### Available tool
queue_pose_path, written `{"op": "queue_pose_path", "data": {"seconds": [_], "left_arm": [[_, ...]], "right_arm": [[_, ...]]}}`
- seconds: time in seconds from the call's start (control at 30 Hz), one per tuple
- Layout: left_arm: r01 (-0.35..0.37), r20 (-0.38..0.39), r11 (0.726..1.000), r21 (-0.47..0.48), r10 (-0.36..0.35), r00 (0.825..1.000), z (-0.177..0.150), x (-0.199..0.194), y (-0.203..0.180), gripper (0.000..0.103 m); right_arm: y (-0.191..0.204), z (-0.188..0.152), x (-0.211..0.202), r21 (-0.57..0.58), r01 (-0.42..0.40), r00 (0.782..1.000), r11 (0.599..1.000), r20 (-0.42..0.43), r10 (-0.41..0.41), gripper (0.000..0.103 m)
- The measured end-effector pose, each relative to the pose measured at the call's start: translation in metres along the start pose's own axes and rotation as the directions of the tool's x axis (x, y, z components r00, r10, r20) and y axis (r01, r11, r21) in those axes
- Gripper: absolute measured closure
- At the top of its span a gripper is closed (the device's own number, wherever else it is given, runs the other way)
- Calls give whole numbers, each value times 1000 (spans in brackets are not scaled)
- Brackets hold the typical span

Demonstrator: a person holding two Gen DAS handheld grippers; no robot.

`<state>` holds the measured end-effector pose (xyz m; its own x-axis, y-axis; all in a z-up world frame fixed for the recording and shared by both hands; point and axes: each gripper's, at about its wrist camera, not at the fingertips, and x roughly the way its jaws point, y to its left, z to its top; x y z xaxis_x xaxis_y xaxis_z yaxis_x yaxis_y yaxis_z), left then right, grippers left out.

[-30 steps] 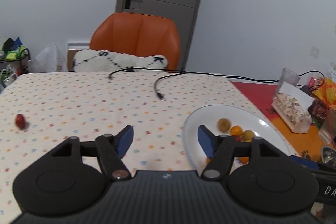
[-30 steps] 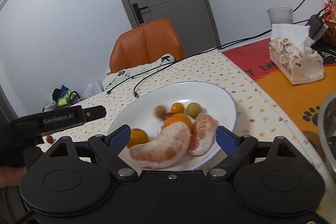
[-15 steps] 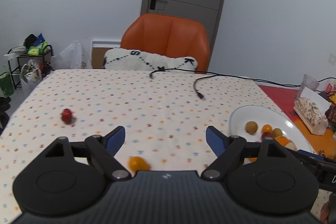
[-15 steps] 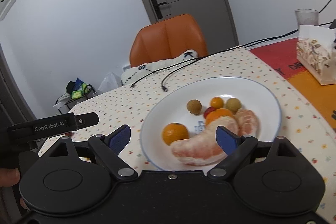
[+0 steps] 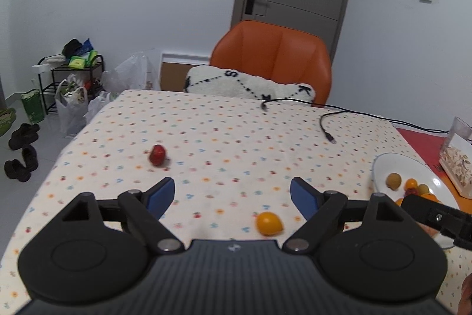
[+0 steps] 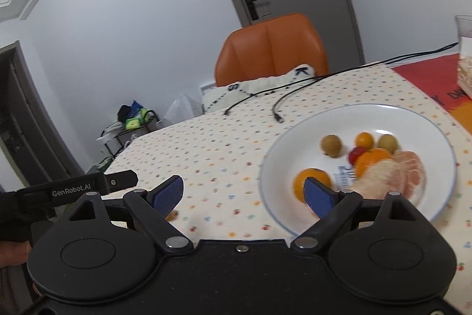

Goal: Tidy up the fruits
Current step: 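Move the left gripper to the red apple while the right gripper moves to the small yellow orange, then grasp the small yellow orange with the right gripper while the left gripper grasps the red apple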

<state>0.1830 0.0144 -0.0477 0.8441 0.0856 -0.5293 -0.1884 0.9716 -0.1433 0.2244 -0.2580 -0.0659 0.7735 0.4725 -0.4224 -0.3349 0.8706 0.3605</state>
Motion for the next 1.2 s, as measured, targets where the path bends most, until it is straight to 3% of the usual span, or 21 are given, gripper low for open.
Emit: {"op": "queue_pose_path", "data": {"seconds": [0.53, 0.77, 1.1, 1.2], "left_arm": [[-14, -40, 999, -53, 12, 999, 3, 0, 45, 14], [-2, -54, 998, -63, -1, 999, 5, 5, 60, 14], [16, -65, 996, -83, -22, 998, 10, 16, 82, 14], [15, -66, 996, -90, -21, 998, 12, 20, 86, 14]], "right_arm": [[46, -1, 32, -60, -102, 993, 993, -68, 98, 16], [68, -6, 51, -95, -141, 983, 985, -134, 127, 34], [87, -11, 82, -133, -150, 970, 980, -211, 120, 45], [89, -13, 92, -143, -145, 966, 979, -235, 109, 52]]}}
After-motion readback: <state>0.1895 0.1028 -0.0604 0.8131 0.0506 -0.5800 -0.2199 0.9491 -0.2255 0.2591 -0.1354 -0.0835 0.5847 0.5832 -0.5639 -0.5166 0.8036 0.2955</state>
